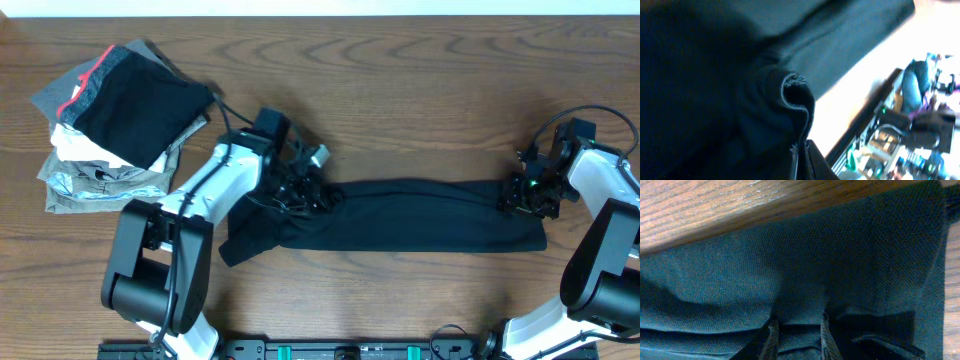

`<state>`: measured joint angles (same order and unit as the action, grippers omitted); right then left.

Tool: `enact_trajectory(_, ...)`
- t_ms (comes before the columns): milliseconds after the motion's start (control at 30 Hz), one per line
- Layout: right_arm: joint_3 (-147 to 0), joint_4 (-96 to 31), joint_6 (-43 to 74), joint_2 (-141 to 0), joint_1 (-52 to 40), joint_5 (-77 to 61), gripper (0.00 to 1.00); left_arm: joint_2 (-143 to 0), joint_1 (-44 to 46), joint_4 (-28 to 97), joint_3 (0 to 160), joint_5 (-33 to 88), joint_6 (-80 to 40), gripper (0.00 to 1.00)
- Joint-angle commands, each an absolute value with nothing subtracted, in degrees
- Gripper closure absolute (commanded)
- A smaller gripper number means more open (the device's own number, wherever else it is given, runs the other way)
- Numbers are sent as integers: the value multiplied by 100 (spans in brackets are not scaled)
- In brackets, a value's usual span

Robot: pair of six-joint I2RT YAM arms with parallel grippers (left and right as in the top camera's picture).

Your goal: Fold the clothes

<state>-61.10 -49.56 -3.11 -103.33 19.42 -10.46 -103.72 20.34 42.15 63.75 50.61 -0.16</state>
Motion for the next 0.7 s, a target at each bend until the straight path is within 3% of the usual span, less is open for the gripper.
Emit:
enact_trajectory(0,-6095,-4941,-217,-10235,1890,-1031,73,-10361,2318,4261,6436,5358,639,93)
enact_trajectory(167,-6095,-4947,-217,-10235,1890,-1033,72,-10361,2700,4230,6436,5356,836,89)
enact_trajectory(400,-6095,-4945,-217,-10235,1890,-1033,72,-10361,2980,4099,6436,5354,834,71)
enact_trajectory(667,-6095,-4967,-217,-10235,1890,-1033,71,-10359,2950,4027,6438,5328,834,70)
